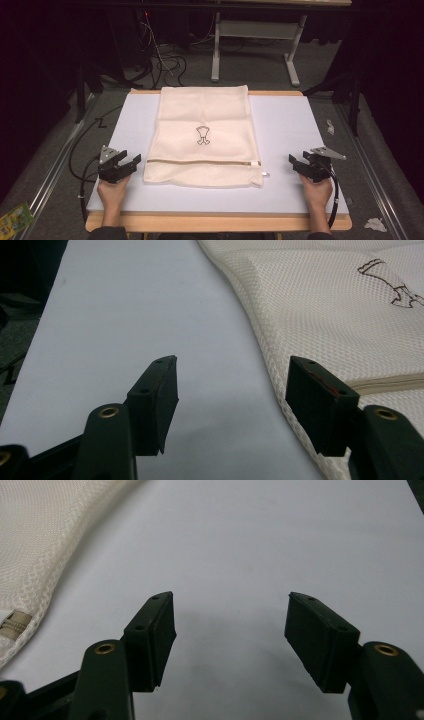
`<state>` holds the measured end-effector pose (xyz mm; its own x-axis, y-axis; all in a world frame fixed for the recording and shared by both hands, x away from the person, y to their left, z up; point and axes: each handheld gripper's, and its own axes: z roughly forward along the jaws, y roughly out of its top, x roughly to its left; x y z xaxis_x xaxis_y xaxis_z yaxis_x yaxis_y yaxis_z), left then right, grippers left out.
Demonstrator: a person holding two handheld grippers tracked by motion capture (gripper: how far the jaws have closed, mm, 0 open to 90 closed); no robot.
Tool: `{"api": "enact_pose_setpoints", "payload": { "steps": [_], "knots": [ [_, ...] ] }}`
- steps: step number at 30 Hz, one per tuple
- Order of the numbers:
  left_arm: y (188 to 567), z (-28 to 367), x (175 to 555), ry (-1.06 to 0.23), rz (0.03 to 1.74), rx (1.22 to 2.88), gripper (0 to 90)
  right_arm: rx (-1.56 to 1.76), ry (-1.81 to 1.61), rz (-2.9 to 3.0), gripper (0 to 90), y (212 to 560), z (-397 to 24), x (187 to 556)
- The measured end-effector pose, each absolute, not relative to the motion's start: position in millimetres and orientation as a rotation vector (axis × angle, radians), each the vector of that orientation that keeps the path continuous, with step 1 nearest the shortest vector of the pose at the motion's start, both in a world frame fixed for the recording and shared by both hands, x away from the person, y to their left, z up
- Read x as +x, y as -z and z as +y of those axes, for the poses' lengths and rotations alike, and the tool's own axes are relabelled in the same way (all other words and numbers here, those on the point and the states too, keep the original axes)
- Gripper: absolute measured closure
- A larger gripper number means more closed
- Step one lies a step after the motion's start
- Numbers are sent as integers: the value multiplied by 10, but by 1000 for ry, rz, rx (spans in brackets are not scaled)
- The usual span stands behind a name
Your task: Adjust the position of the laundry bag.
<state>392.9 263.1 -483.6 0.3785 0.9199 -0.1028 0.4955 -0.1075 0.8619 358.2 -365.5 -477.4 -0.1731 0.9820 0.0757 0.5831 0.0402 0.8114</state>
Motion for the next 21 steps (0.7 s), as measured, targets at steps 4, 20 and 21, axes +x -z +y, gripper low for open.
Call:
{"api": "enact_pose_setpoints", "payload": {
  "steps": [4, 20, 21],
  "knots": [
    [4837, 2636, 3933, -592, 1252, 1746, 368, 1581, -1008, 1802, 376, 4773, -3665, 3582],
    [4836, 2653, 3929, -593, 1265, 1726, 362, 1595, -1012, 1747, 374, 4768, -3681, 3559],
    [4836, 2653, 3929, -593, 1265, 1726, 355, 1604, -1023, 1733, 369, 4768, -3693, 3554]
  ]
}}
